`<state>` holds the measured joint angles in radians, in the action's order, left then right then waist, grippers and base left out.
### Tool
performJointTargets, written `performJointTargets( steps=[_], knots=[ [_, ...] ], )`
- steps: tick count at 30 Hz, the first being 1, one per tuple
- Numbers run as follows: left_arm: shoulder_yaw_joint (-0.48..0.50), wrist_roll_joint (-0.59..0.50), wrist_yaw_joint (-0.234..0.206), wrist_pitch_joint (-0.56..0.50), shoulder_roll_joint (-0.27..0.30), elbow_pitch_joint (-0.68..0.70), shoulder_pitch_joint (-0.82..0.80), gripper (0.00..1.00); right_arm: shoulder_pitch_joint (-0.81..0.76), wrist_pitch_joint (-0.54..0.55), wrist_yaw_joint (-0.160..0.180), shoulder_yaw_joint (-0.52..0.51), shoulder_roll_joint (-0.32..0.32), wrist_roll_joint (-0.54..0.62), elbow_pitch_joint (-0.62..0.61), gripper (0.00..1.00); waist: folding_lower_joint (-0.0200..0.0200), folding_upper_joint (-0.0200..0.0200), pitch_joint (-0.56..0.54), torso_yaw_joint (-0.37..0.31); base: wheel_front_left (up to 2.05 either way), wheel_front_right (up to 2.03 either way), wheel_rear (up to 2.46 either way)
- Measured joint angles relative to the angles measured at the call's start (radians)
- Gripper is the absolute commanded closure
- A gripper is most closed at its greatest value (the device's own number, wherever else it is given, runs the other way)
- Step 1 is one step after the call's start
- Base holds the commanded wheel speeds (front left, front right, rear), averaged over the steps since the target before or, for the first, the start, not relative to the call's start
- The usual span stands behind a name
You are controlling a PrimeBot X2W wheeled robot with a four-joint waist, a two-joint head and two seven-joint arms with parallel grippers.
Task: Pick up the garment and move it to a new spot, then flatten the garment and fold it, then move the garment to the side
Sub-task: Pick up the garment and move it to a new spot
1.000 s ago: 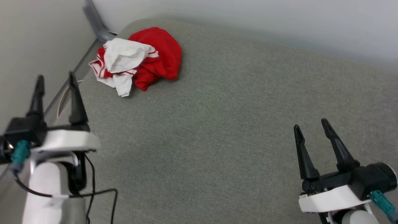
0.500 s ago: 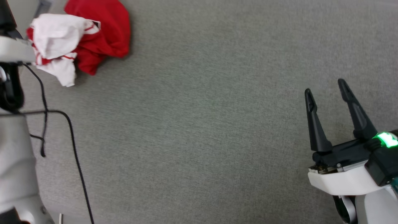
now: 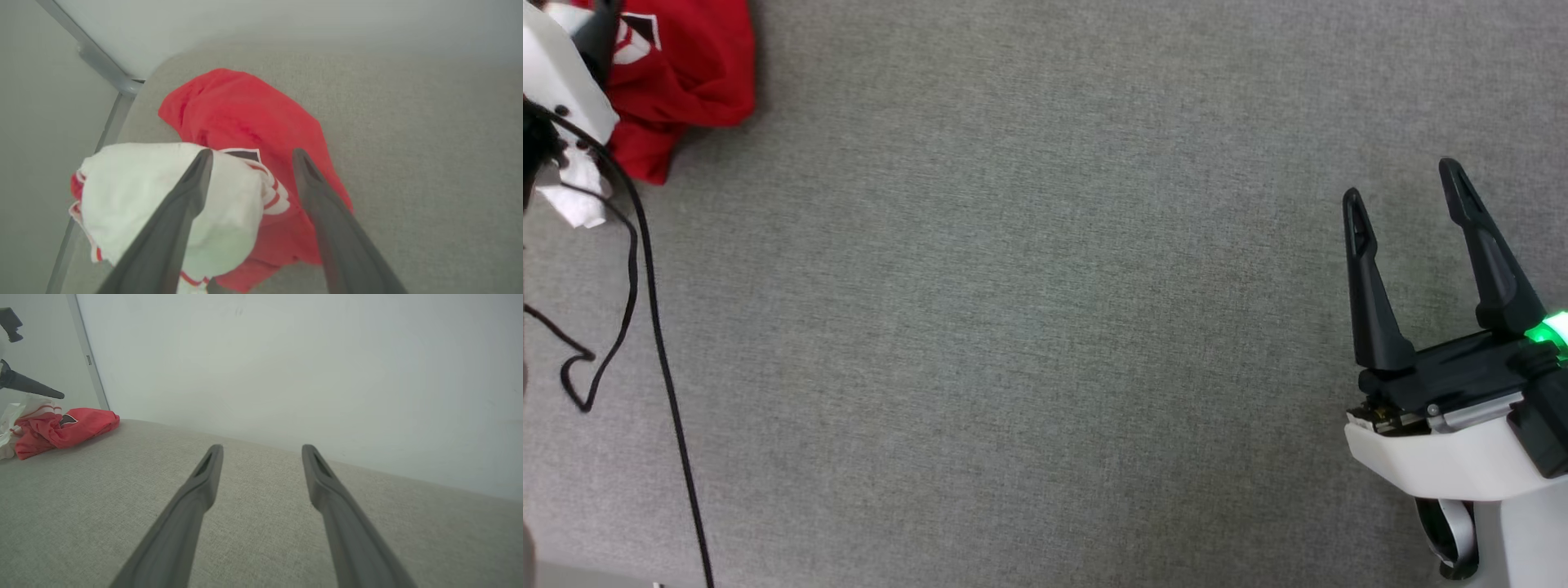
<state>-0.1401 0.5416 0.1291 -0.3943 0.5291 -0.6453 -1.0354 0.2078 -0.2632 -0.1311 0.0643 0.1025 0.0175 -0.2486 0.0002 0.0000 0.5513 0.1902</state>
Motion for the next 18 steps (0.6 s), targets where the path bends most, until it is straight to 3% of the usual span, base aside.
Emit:
performJointTargets(
  steps=[4, 9, 18],
  knots=[
    [-0.101, 0.11, 0.0, -0.167, 0.055, 0.005, 0.01, 0.0, 0.008, 0.0, 0.0, -0.001, 0.004, 0.0, -0.001, 0.0, 0.0, 0.0, 0.01, -0.012, 0.0, 0.0, 0.0],
    [-0.185, 0.179, 0.0, -0.279, 0.115, -0.019, 0.028, 0.0, 0.008, 0.0, 0.0, 0.0, 0.008, 0.0, -0.004, 0.0, -0.0001, 0.0, 0.017, -0.021, 0.0, 0.0, 0.0],
    [-0.288, 0.229, -0.001, -0.308, 0.089, -0.093, 0.041, 0.0, 0.019, 0.0, 0.0, 0.011, 0.011, -0.006, 0.002, 0.0, -0.0003, 0.0, 0.034, -0.018, 0.0, 0.0, 0.0]
  ],
)
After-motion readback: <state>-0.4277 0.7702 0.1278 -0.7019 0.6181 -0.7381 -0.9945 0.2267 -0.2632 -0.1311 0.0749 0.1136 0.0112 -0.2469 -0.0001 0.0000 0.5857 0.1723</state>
